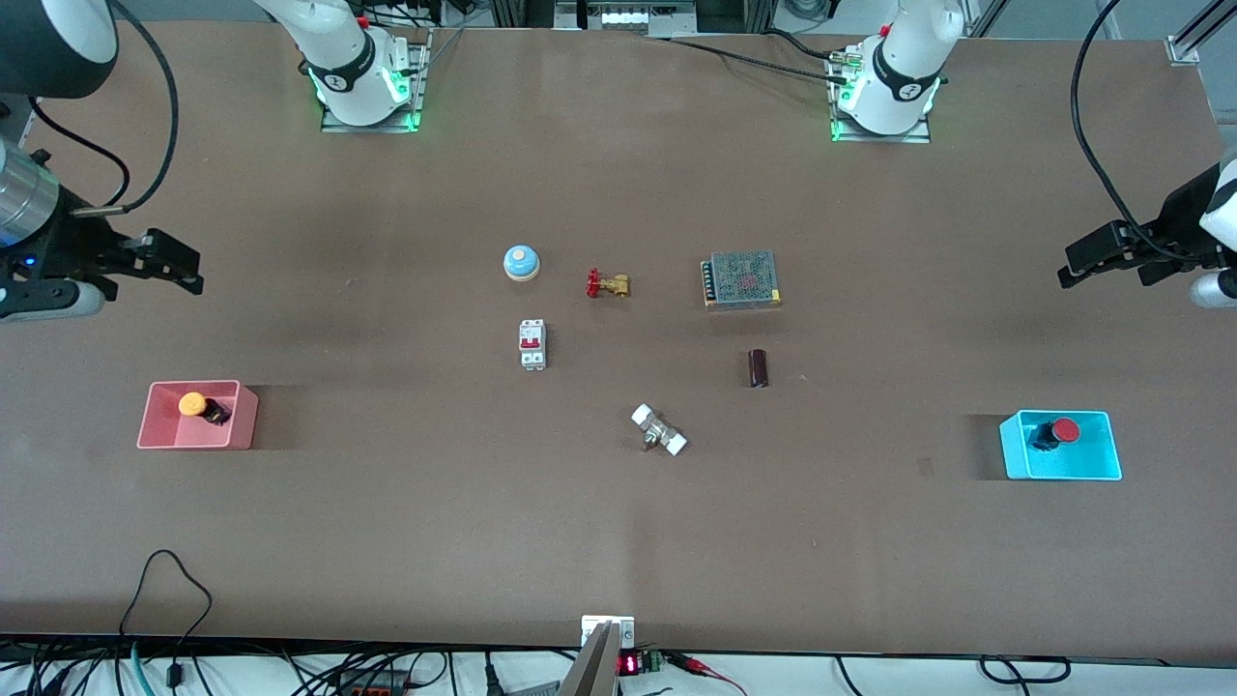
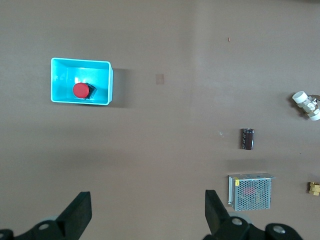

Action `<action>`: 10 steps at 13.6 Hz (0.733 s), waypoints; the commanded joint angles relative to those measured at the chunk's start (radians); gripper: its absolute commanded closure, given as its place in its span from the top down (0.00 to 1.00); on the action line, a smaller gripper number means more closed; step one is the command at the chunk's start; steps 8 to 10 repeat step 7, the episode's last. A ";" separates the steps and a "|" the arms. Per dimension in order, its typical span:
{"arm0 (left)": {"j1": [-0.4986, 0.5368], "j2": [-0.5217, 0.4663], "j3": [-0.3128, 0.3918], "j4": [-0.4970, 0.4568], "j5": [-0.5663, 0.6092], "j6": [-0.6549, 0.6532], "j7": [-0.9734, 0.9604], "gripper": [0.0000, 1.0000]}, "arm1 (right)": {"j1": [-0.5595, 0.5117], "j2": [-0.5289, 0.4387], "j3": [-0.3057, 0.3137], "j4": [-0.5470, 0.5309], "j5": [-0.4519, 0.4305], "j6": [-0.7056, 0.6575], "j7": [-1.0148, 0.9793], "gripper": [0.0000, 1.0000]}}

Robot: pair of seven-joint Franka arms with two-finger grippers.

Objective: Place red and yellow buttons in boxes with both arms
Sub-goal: 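Open the right gripper and withdraw it from the pink box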

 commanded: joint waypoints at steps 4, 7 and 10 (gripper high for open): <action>-0.009 -0.012 0.012 -0.001 0.005 -0.019 -0.004 1.00 | 0.023 -0.032 -0.017 -0.035 -0.005 -0.013 0.030 1.00; -0.008 -0.012 0.015 -0.001 0.007 -0.017 -0.005 1.00 | 0.016 -0.032 -0.020 -0.036 0.003 -0.013 0.033 1.00; -0.008 -0.012 0.015 -0.001 0.007 -0.017 -0.005 1.00 | 0.016 -0.032 -0.020 -0.036 0.003 -0.013 0.033 1.00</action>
